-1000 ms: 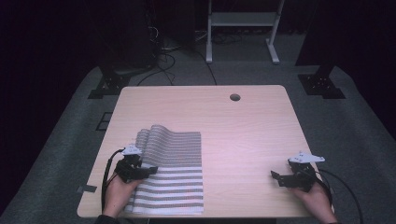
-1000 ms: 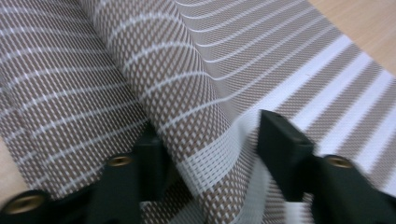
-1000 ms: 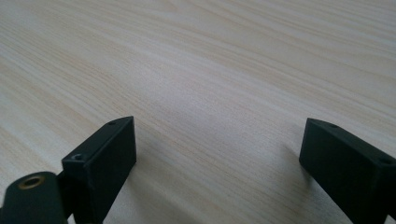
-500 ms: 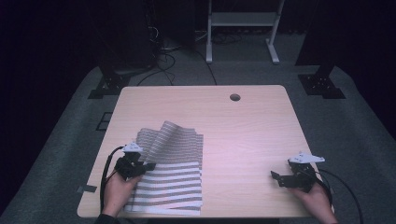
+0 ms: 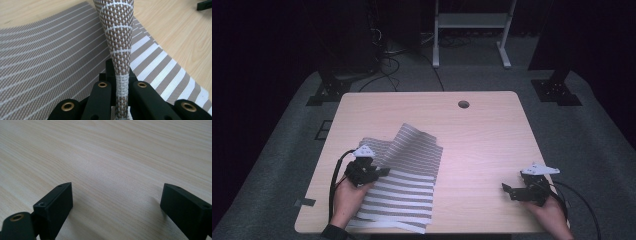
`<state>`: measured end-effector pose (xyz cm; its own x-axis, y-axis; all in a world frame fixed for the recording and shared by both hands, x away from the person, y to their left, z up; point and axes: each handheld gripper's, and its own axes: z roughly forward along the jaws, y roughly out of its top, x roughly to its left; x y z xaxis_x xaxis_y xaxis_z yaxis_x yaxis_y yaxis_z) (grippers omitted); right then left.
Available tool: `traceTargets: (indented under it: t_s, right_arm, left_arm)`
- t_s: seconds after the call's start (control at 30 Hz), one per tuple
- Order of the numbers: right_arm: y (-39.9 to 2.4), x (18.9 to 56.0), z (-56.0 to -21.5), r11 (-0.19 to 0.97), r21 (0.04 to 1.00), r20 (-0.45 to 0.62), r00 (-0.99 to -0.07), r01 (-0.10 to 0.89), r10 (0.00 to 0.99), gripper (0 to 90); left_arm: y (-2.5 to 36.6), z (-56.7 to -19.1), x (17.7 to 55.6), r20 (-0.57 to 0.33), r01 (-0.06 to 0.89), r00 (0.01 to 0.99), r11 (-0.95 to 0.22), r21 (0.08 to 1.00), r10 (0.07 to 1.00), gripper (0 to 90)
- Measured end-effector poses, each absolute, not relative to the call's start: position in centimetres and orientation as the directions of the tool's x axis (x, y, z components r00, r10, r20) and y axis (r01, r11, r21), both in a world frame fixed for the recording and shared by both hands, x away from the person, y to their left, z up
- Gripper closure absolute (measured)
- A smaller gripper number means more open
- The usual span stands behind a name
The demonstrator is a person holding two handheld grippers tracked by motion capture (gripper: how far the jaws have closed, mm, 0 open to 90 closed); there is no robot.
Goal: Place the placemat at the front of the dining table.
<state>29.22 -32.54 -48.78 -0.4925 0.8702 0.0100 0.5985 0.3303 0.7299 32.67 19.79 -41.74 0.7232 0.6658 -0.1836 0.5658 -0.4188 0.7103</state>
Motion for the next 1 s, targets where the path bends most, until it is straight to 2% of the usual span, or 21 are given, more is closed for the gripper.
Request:
traceTargets:
  t_s: [0.63,1.0]
  right_arm:
    - [-32.5,29.2,-48.8,0.33,0.73,0.011,-0.493,0.599,0.87,9.6]
    - [-32.5,29.2,-48.8,0.33,0.73,0.011,-0.493,0.599,0.87,9.7]
  left_arm:
    - [14.7,-40.4,34.7,-0.183,0.507,0.788,-0.452,0.734,0.588,88.9]
    - [13.3,-40.6,35.5,-0.207,0.515,0.791,-0.443,0.734,0.576,88.9]
